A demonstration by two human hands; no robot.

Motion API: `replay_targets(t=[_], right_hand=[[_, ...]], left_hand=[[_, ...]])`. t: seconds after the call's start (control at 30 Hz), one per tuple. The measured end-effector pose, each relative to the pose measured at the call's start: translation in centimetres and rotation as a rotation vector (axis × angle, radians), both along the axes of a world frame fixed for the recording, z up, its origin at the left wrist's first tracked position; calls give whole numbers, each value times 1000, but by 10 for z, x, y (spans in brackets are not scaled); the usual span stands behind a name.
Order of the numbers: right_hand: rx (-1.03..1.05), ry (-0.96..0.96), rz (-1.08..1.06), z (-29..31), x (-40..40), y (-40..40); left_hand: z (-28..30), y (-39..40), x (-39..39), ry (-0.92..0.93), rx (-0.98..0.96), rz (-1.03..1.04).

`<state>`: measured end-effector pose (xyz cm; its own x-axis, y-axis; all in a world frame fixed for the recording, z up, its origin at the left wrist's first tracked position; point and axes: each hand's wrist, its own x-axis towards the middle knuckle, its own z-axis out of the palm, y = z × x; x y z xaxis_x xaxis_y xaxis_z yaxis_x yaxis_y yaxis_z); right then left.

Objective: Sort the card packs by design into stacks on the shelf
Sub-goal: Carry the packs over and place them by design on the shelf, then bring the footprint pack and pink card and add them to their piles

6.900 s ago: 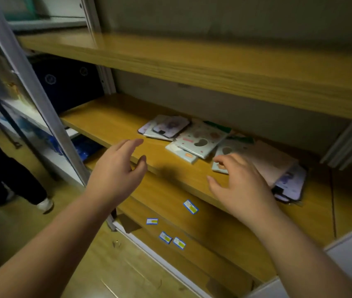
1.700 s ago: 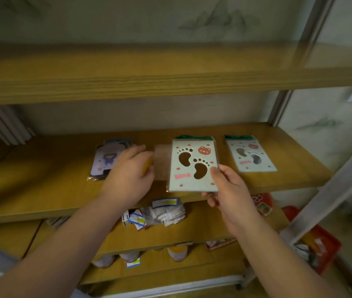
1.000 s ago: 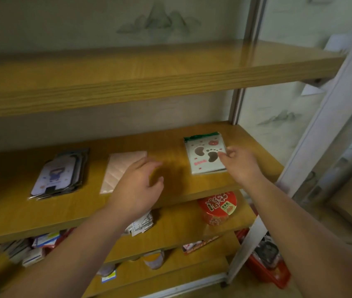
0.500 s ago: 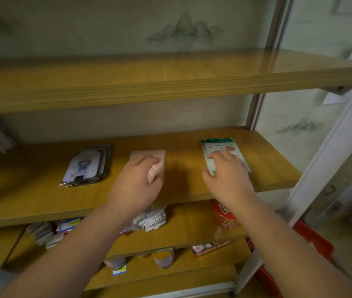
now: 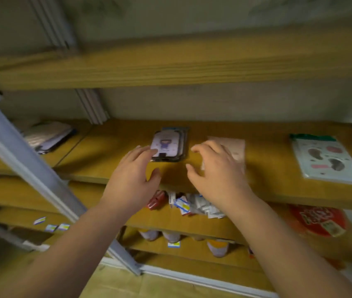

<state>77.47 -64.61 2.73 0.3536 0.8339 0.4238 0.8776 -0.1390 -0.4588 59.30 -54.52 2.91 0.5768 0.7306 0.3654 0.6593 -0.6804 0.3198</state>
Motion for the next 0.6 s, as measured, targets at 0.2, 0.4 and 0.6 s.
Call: replay_targets(t=[0.2,0.4,0.6], right_hand=[[-25,-29,109,11,-69,44],[-38,-48,199,22,-155,81],[-17,-74,264,23,-263,122]], left_hand=[[5,31,-84,-3,-15,134],[10,52,-179,-75,-34,170],[15,77,-282,-107,33,194]])
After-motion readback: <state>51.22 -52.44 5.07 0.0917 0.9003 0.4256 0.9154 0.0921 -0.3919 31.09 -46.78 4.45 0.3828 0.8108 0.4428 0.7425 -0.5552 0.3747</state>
